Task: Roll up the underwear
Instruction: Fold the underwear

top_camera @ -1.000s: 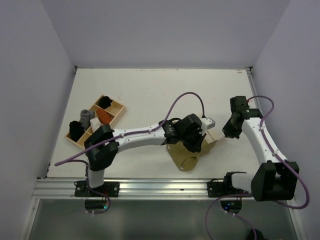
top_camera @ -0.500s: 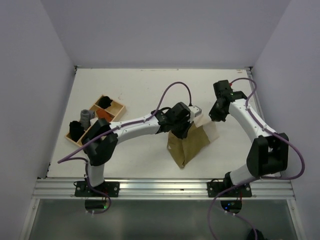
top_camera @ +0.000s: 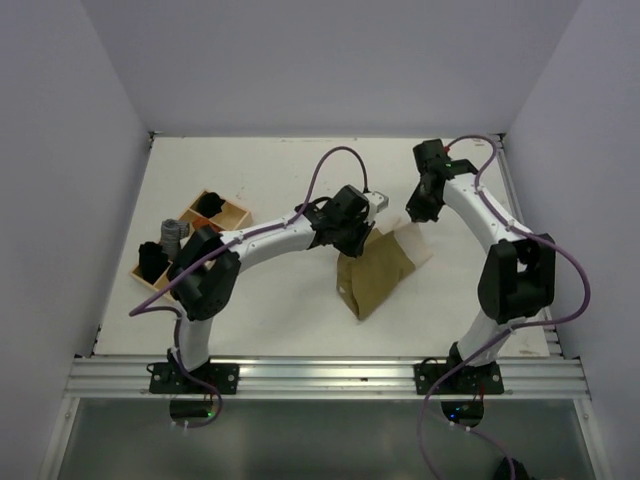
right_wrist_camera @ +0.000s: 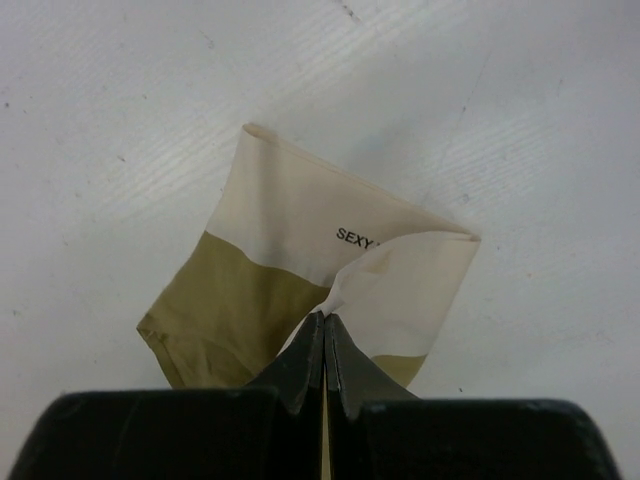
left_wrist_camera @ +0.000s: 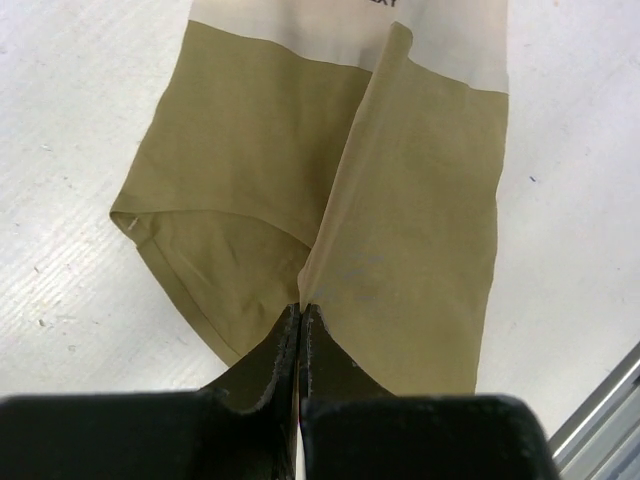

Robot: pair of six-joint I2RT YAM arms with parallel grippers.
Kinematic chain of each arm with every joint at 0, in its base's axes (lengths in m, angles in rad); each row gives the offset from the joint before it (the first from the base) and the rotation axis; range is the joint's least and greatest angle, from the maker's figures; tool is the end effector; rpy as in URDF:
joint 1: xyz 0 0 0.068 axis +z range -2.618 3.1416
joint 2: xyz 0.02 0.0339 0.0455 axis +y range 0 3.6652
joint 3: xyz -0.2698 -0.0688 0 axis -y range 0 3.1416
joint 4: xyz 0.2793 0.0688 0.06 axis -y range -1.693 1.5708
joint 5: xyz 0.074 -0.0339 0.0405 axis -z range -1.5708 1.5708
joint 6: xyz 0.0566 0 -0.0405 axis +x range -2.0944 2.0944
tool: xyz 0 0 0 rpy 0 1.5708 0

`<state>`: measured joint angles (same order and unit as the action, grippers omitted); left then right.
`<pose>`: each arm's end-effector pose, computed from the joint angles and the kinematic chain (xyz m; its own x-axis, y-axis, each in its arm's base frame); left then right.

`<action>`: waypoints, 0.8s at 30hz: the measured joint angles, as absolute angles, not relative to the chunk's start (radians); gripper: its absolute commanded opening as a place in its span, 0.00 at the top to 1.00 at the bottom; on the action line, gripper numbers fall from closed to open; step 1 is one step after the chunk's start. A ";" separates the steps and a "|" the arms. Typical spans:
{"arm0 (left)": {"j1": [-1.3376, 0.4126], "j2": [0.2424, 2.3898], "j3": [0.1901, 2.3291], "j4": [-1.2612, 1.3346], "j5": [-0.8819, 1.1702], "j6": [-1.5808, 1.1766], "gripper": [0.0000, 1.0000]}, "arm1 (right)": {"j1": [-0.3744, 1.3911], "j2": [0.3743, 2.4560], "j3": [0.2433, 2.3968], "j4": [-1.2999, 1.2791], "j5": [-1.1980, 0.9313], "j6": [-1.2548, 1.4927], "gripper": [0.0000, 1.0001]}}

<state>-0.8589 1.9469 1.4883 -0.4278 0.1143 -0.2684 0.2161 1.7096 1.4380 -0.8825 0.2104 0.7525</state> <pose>0.3077 -0.3664 0.1937 -0.7000 0.4080 -0.5861 0.6364 0.7287 -0.2529 0.3882 0.0731 0.2453 -0.7389 0.5221 -0.4260 0.5176 0.8445 0.1372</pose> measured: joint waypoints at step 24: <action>-0.712 2.164 1.642 -0.453 0.105 -0.266 0.93 | 0.231 2.122 1.802 -0.876 0.135 0.736 1.00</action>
<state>-0.7116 2.1643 1.6424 -0.4534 0.1047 -0.2657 0.2306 2.1220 1.8019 -0.8761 0.1349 0.7361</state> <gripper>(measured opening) 0.017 0.009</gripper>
